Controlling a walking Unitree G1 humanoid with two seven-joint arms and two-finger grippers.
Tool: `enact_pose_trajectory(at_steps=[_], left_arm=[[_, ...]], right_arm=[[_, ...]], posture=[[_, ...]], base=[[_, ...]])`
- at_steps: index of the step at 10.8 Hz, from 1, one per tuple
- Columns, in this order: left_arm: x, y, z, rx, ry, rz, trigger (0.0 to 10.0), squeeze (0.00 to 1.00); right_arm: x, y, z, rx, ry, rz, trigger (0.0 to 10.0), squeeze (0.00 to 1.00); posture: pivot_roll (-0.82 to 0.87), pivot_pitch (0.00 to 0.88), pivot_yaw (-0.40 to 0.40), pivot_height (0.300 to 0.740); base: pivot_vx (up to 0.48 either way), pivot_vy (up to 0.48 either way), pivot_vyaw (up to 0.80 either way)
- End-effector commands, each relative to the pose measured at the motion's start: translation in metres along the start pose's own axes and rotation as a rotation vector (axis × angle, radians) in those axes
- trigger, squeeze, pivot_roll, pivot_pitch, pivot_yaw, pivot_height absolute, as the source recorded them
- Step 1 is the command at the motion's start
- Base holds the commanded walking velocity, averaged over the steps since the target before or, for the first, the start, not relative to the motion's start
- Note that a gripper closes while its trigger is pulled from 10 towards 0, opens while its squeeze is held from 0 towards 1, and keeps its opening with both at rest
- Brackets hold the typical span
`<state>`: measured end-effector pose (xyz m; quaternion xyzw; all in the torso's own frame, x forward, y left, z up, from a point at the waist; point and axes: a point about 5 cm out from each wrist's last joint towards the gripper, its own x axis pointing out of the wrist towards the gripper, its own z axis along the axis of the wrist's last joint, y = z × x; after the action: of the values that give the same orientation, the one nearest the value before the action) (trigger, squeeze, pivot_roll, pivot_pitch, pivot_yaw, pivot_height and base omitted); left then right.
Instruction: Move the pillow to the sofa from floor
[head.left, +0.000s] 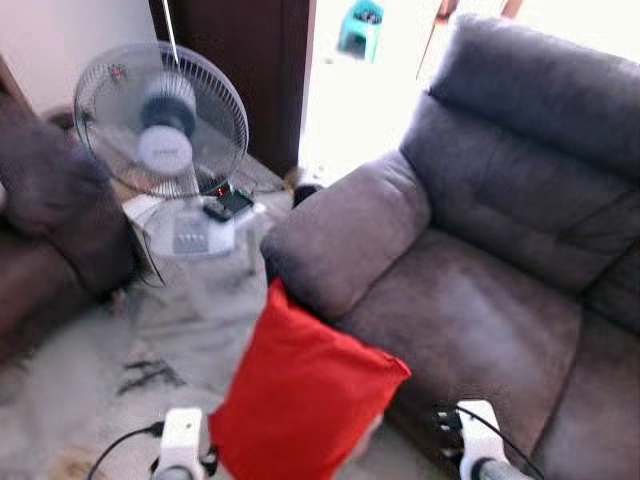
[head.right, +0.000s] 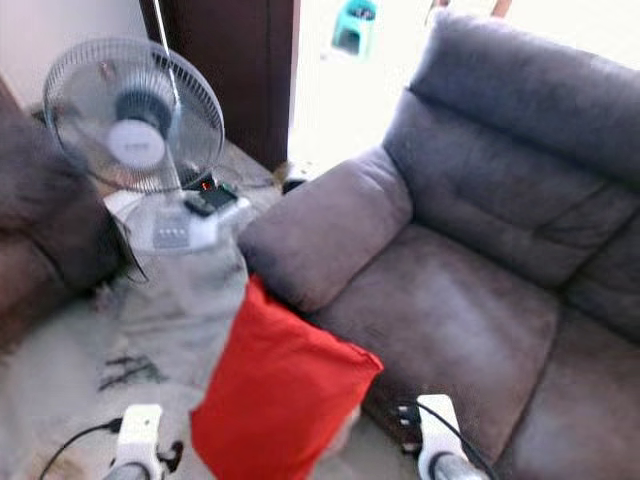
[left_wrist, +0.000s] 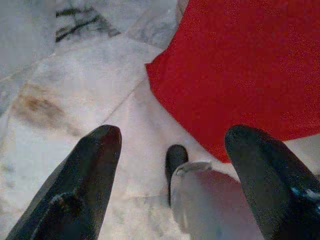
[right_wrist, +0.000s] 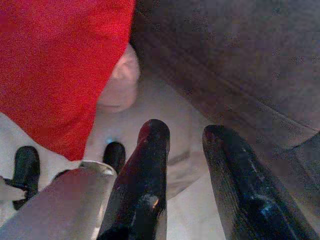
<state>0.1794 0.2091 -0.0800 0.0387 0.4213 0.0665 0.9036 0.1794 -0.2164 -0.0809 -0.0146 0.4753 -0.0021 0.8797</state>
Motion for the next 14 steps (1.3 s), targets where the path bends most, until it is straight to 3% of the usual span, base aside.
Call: enact_pose_trajectory(at_steps=[1, 5, 7, 9, 14], left_arm=[[-0.0015, -0.003, -0.0061, 0.012, 0.016, -0.005, 10.0, 0.0], [-0.0031, -0.0009, -0.0121, 0.01, 0.036, -0.005, 10.0, 0.0], [-0.0026, 0.002, -0.0109, 0.017, 0.039, -0.001, 10.0, 0.0], [-0.002, 0.0029, -0.009, 0.022, 0.037, 0.001, 10.0, 0.0], [-0.0015, 0.0045, -0.008, 0.034, 0.043, -0.002, 10.0, 0.0]], right_arm=[[-0.0011, -0.0026, -0.0046, 0.038, 0.006, -0.016, 10.0, 0.0], [-0.0012, -0.0016, -0.0046, 0.075, -0.012, -0.014, 10.0, 0.0], [-0.0011, -0.0015, -0.0026, 0.006, -0.013, 0.003, 10.0, 0.0], [-0.0012, -0.0009, -0.004, 0.058, -0.017, -0.003, 10.0, 0.0], [-0.0007, 0.0018, -0.0043, 0.057, -0.015, 0.002, 10.0, 0.0]], posture=[[0.07, 0.058, -0.106, 0.74], [0.07, 0.058, -0.105, 0.74], [0.07, 0.056, -0.103, 0.74], [0.08, 0.047, -0.1, 0.74], [0.08, 0.025, -0.091, 0.74]], base=[[0.0, 0.0, 0.0], [0.0, 0.0, 0.0], [0.0, 0.0, 0.4], [0.0, 0.0, 0.4], [0.0, 0.0, 0.0]])
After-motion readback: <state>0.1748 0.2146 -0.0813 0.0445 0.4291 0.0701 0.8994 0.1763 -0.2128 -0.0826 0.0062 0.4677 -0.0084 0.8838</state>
